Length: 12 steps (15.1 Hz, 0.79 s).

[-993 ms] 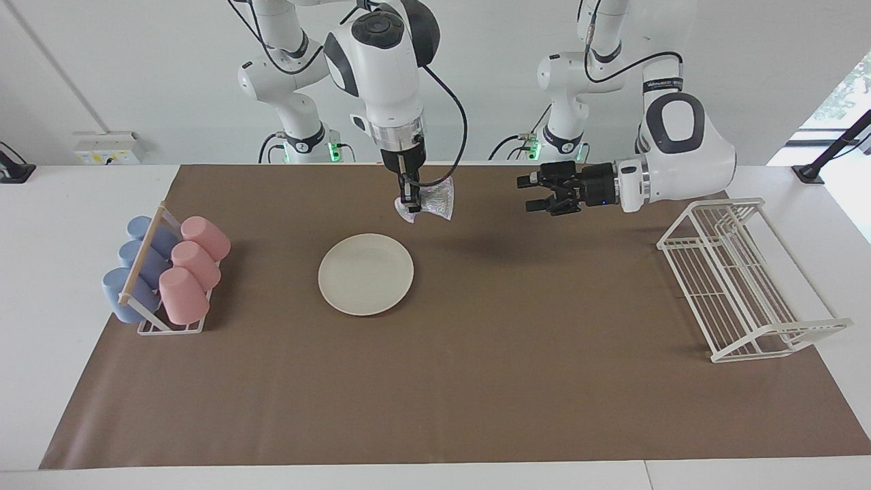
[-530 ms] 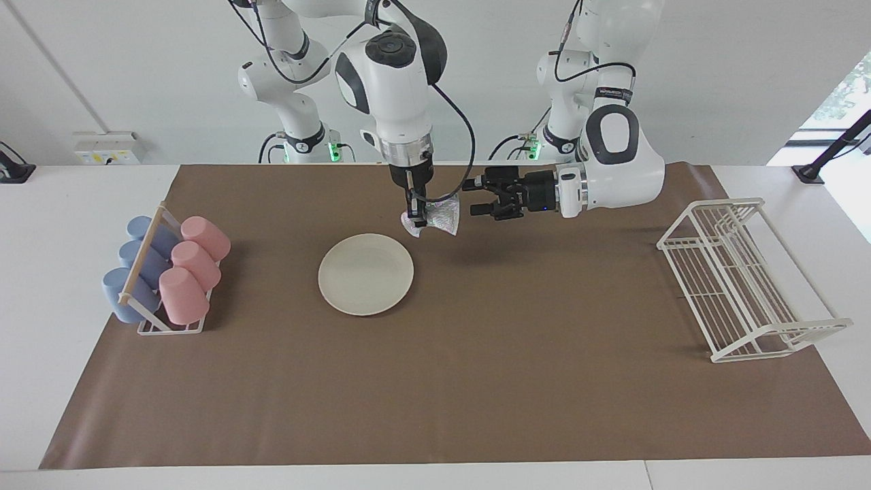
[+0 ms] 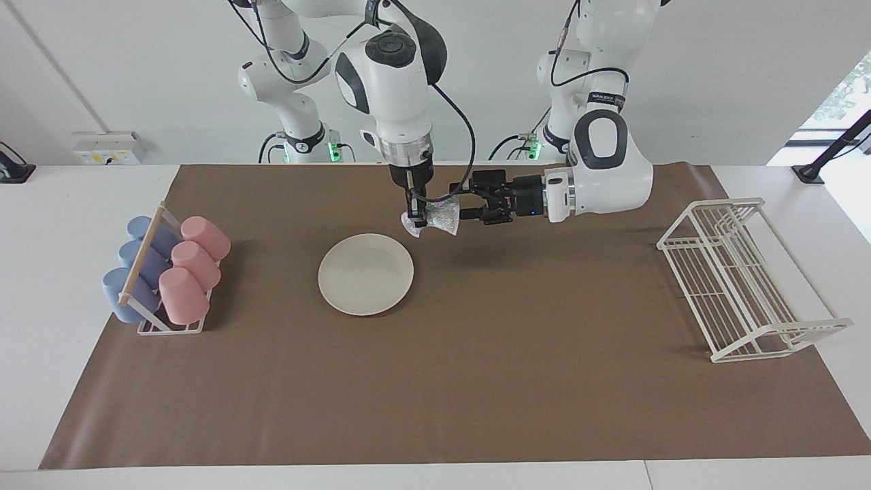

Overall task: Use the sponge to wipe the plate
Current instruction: 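Grasp the scrubber with the left gripper and open the right gripper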

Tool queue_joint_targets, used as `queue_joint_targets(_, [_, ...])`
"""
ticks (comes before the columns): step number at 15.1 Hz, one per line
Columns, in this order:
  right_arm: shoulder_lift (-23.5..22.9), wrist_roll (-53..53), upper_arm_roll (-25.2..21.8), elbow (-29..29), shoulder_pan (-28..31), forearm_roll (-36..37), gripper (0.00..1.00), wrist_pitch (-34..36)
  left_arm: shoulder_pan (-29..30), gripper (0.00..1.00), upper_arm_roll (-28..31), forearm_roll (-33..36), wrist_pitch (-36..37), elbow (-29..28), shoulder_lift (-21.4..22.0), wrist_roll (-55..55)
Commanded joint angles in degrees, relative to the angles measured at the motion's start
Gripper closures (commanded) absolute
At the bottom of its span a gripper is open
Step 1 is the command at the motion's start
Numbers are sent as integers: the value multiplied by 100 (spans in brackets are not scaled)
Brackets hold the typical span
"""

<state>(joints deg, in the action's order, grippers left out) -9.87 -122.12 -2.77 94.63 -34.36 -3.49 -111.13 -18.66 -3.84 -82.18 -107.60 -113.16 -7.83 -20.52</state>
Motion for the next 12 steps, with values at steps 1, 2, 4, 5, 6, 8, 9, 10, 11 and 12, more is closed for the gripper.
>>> queue_joint_targets(1, [73,-136,22,108,17,102,100,-76,-94,27,76,-26,-50,276,-192,-58])
queue_joint_targets(2, [73,-136,22,108,17,102,100,-76,-120,38,85,-17,-59,277,-192,-67])
queue_joint_targets(4, [73,-136,22,108,17,102,100,-67,-85,65,76,175,20,277,-192,-58])
queue_joint_targets(5, [73,-136,22,108,17,102,100,-67,-50,75,76,228,98,286,-192,-58])
queue_joint_targets(6, [73,-136,22,108,17,102,100,-67,-41,85,85,246,178,294,-192,-49])
queue_joint_targets(8, [73,-127,22,117,25,102,100,-67,-41,100,85,247,205,294,-184,-32])
queue_joint_targets(9, [82,-119,22,125,25,102,100,-67,-41,100,85,247,248,286,-175,-23])
queue_joint_targets(10, [82,-119,22,134,25,102,100,-76,-41,100,94,247,275,286,-175,21])
queue_joint_targets(11, [82,-119,22,143,34,94,100,-58,-41,100,94,247,284,286,-175,108])
queue_joint_targets(12, [90,-127,22,143,43,94,100,-41,-32,100,94,247,292,286,-166,127])
